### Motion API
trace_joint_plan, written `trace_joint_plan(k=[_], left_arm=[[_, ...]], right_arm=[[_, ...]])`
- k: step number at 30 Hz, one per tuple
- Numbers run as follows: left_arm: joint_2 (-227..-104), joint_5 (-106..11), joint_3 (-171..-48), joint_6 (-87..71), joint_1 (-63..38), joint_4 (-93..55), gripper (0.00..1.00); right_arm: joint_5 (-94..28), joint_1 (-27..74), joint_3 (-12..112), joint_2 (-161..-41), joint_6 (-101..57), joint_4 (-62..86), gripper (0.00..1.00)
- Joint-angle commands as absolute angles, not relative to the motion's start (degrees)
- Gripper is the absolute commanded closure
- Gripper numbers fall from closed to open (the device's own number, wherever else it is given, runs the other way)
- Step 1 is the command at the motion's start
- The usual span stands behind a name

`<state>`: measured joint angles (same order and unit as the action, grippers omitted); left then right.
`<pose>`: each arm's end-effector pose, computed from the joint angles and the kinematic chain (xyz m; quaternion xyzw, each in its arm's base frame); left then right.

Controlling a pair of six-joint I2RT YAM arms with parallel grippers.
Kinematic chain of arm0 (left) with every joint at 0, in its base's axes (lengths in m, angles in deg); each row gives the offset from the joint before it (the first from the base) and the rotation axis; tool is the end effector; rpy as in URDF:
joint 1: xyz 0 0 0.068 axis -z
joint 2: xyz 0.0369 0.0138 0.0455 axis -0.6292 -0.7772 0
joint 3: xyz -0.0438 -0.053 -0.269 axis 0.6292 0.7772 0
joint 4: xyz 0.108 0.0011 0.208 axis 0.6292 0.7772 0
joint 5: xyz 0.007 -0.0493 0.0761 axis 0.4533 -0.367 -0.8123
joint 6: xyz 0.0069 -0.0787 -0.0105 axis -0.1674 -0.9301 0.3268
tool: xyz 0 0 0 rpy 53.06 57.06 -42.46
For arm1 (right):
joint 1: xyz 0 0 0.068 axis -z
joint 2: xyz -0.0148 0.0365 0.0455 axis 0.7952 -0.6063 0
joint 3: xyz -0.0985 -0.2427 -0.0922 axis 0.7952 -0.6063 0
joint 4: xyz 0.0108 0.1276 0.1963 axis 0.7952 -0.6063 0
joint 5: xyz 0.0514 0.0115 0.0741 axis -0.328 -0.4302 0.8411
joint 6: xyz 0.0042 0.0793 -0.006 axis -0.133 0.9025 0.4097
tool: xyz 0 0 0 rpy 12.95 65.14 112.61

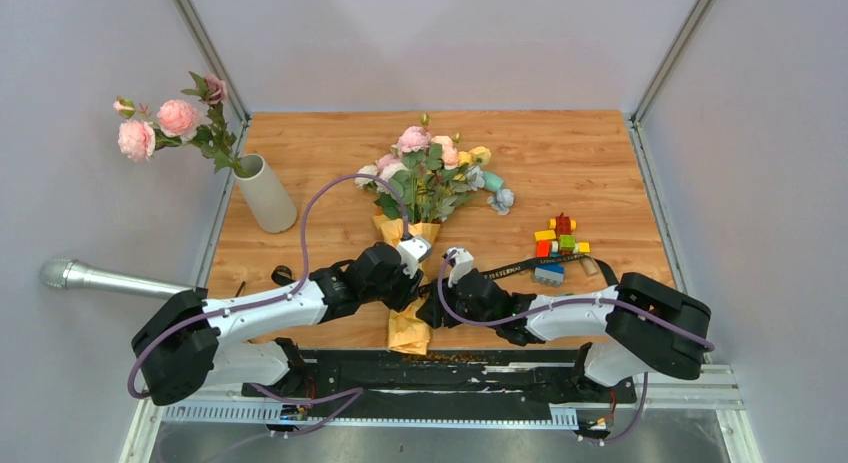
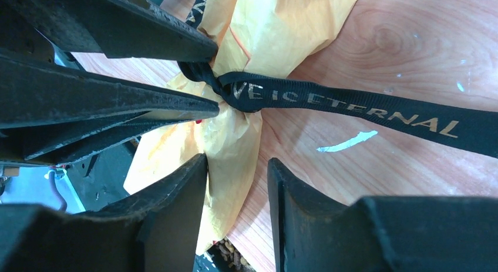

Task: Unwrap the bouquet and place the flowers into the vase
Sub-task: Untie the ribbon from the wrapping paper.

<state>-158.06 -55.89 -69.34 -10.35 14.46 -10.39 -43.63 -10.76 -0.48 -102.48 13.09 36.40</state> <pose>0.1399 -0.1886 0.1881 0.3114 0.8613 -0.2223 0.3344 0.1239 0.2400 0.1516 -0.1540 0.8684 0.3607 0.3033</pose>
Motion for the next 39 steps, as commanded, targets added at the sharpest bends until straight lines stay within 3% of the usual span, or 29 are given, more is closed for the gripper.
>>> trace_joint_plan(k=[1, 9, 20, 27, 39], left_arm=[[-158.3, -59.5, -71.3, -7.7, 14.2, -10.3, 0.56], [-158.2, -60.7, -71.0, -6.9, 14.3, -9.5, 0.56], [-160.3, -59.0, -70.0, -7.9, 14.4, -12.5, 0.78], [-157.8, -52.3, -68.6, -10.0, 14.3, -16.1, 1.0], [-144.4, -61.1, -67.0, -16.9, 14.3, -15.1, 1.0]], right_arm=[[-43.2, -10.6, -0.3, -103.2, 13.7, 39.1, 0.59], [-43.1, -10.7, 0.6, -104.9, 13.7, 38.7, 0.68], [-44.2, -10.7, 0.6, -105.1, 13.7, 37.0, 0.94], [-46.1, -10.7, 0.6, -104.8, 14.1, 34.9, 0.99], [-49.4, -11.0, 0.7, -104.9, 15.3, 31.3, 1.0]])
